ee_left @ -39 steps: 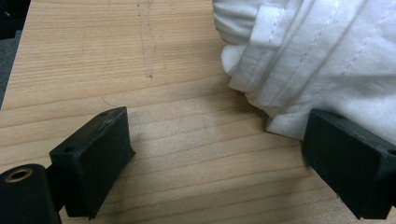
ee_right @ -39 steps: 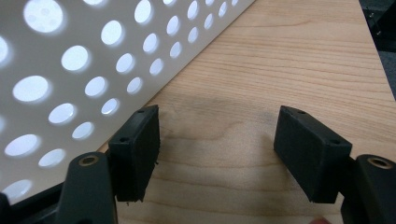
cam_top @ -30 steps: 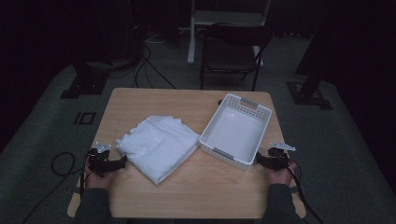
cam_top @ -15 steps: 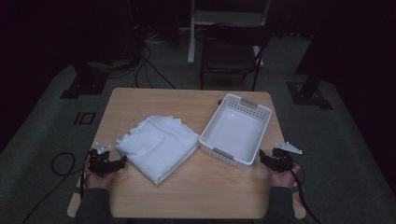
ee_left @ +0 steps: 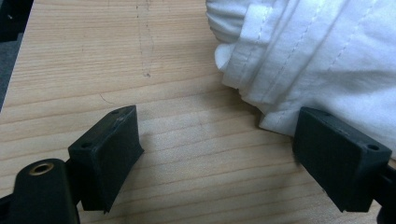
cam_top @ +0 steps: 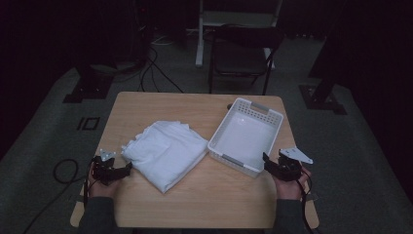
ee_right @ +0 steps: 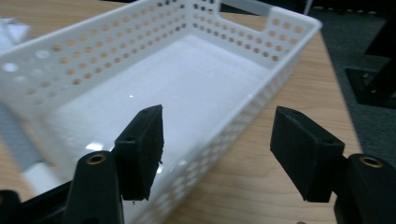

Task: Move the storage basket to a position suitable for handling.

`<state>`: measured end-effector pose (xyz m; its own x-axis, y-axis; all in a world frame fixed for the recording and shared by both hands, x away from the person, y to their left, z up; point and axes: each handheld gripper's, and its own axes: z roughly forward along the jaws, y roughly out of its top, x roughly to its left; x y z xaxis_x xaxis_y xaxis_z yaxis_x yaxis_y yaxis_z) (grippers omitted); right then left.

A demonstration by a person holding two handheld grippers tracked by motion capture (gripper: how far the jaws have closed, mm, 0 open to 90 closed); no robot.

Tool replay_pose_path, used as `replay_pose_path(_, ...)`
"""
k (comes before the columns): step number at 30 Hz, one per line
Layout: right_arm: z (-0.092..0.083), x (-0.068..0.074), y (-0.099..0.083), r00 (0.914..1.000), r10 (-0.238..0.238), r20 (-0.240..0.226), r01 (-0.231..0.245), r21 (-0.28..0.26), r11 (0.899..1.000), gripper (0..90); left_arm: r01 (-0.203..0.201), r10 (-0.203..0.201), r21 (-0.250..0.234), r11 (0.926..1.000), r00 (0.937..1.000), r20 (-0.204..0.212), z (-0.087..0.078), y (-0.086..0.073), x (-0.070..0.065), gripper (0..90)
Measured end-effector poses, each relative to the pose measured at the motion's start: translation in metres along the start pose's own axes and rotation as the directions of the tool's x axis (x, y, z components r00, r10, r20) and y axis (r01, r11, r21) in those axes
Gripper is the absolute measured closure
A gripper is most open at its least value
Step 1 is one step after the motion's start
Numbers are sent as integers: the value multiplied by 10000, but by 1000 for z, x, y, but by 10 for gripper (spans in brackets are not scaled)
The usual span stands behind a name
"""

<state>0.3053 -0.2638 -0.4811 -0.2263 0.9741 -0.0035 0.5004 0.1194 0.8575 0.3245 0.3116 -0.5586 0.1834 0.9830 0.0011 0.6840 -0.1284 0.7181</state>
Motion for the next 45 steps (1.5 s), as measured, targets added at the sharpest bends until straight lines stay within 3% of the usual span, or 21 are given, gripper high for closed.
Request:
replay_pose_path(7, 10, 11, -12, 9997, -195, -115, 204, 907, 9957, 360, -1, 1, 14, 10000, 10000, -5, 0, 0, 0, 146)
replay_pose_path(10, 14, 10, -16, 9988, -20, -497, 73, 1079, 9941, 448, 4, -4, 14, 10000, 10000, -7, 0, 0, 0, 146)
replay_pose_path(14, 18, 8, -14, 9988, -198, -445, 250, 1198, 9925, 534, 15, -15, 17, 10000, 10000, -12, 0, 0, 0, 146)
replay_pose_path(16, 22, 6, -14, 9994, -286, -198, 309, 1318, 9908, 613, 17, -17, 16, 10000, 10000, -14, 0, 0, 0, 146)
replay_pose_path(24, 32, -9, -10, 9989, -443, 122, 421, 1402, 9892, 692, 27, -27, 12, 10000, 10000, -25, 0, 0, 0, 146)
replay_pose_path(28, 39, -23, -3, 9966, -765, 302, 708, 1581, 9849, 733, 28, -28, 8, 10000, 10000, -27, 0, 0, 0, 146)
replay_pose_path(31, 45, -36, 2, 9962, -748, 455, 664, 1653, 9840, 762, 30, -30, 7, 10000, 10000, -29, 0, 0, 0, 146)
replay_pose_path(32, 47, -41, 3, 9965, -602, 574, 499, 1666, 9848, 739, 31, -31, 8, 10000, 10000, -29, 0, 0, 0, 146)
replay_pose_path(34, 45, -45, 7, 9970, -314, 703, 209, 1452, 9892, 612, 32, -32, 7, 10000, 10000, -30, 0, 0, 0, 146)
replay_pose_path(37, 32, -37, 14, 9962, -127, 857, 52, 873, 9962, 497, 33, -33, 6, 10000, 10000, -30, 0, 0, 0, 146)
replay_pose_path(39, 27, -30, 16, 9974, -113, 713, 65, 664, 9978, 484, 33, -33, 10, 10000, 10000, -34, 0, 0, -1, 146)
replay_pose_path(42, 19, -5, 15, 9997, -178, -142, 183, 337, 9993, 470, 52, -52, 11, 10000, 10000, -42, 0, 0, -1, 146)
replay_pose_path(45, 21, 20, 13, 9956, -412, -844, 440, 322, 9985, 463, 56, -56, 8, 10000, 10000, -41, 0, 0, -1, 146)
